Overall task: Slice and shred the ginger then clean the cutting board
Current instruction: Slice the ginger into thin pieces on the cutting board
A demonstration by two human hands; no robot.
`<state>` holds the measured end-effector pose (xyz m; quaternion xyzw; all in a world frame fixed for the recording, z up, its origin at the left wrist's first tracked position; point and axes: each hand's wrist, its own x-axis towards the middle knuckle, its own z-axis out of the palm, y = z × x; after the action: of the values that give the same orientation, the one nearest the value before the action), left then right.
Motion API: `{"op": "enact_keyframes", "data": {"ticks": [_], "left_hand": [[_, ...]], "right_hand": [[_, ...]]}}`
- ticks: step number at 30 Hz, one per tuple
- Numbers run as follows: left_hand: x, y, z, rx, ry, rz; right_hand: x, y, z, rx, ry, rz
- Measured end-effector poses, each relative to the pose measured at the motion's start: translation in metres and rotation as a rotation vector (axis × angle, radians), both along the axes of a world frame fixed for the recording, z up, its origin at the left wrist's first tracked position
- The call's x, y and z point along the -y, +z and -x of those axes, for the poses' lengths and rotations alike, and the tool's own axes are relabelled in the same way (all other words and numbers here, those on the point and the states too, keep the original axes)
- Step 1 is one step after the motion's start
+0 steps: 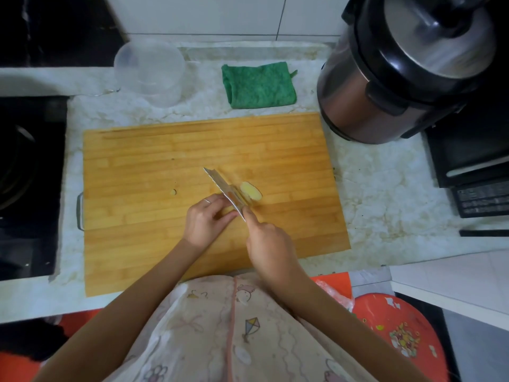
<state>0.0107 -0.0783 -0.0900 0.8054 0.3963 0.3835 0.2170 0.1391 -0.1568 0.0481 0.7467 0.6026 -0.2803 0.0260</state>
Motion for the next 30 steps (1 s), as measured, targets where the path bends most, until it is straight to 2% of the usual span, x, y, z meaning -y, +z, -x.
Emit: {"op": "enact_keyframes", "data": {"ticks": [15,25,30], "left_hand": [[-0.001,-0.003,0.002,-0.02,-0.01,0.018],[-0.004,-0.002,0.003,-0.041,-0.034,0.015],[-0.005,0.001,0.002,-0.026,-0.06,0.011]], "right_hand": [[0.009,-0.005,-0.012,-0.102,-0.039,0.009],[0.001,-0.01,-0.007,-0.071,-0.032,0.013],[0.019,-0.008,-0.014,-0.167,-0.053,-0.013]]}}
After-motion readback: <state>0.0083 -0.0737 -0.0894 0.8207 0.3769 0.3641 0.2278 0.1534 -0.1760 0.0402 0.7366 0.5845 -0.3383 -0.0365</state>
